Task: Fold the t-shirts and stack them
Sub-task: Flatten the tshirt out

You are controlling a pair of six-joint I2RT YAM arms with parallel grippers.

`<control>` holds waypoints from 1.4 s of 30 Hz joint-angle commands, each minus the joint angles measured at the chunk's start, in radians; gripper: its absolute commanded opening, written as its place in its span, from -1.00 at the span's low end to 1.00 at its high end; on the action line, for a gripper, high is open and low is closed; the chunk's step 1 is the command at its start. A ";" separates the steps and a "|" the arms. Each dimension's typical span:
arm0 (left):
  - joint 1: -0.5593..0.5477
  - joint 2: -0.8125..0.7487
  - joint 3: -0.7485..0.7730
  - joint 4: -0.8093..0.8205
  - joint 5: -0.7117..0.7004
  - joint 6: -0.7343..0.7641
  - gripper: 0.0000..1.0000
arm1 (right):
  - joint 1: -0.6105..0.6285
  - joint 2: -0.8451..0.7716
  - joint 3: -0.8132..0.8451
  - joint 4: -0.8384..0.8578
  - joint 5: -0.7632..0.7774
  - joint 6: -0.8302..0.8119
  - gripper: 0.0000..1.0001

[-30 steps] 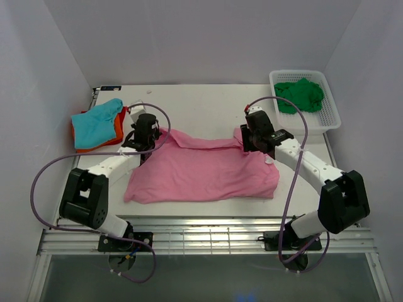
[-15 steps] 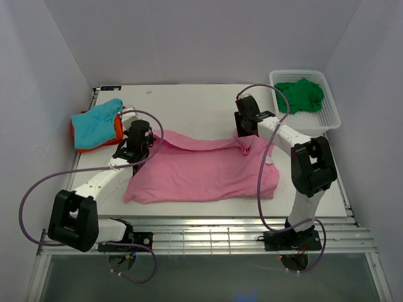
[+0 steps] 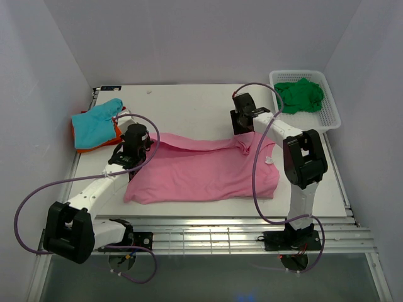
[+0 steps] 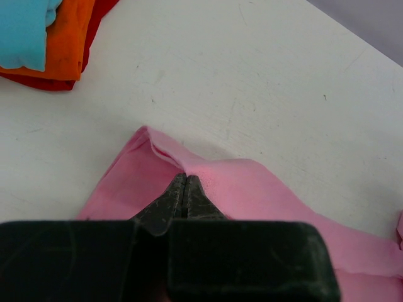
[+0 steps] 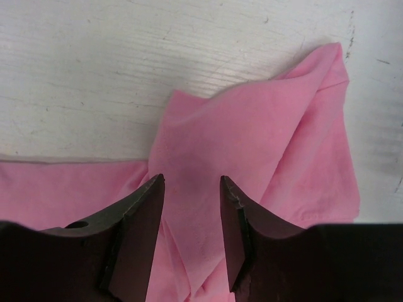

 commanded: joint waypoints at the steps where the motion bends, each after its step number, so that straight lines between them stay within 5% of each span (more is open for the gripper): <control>1: 0.005 -0.009 -0.007 -0.011 -0.004 -0.009 -1.00 | 0.002 -0.013 -0.011 0.017 -0.051 -0.015 -0.06; 17: 0.005 -0.020 -0.021 -0.013 -0.016 -0.004 -1.00 | 0.022 0.068 -0.002 -0.001 -0.088 -0.033 0.04; 21: 0.005 -0.026 -0.024 -0.013 -0.022 0.000 -1.00 | 0.027 0.087 0.012 -0.008 -0.082 -0.035 -0.10; 25: 0.005 -0.029 -0.024 -0.013 -0.021 0.000 -1.00 | 0.033 0.081 0.015 -0.026 -0.033 -0.035 -0.45; 34: 0.005 -0.020 -0.030 -0.007 0.001 -0.006 -1.00 | 0.033 0.015 0.013 -0.052 0.013 -0.043 -0.16; 42: 0.005 -0.031 -0.038 -0.007 -0.003 -0.003 -1.00 | 0.033 -0.002 0.023 -0.069 0.010 -0.041 -0.11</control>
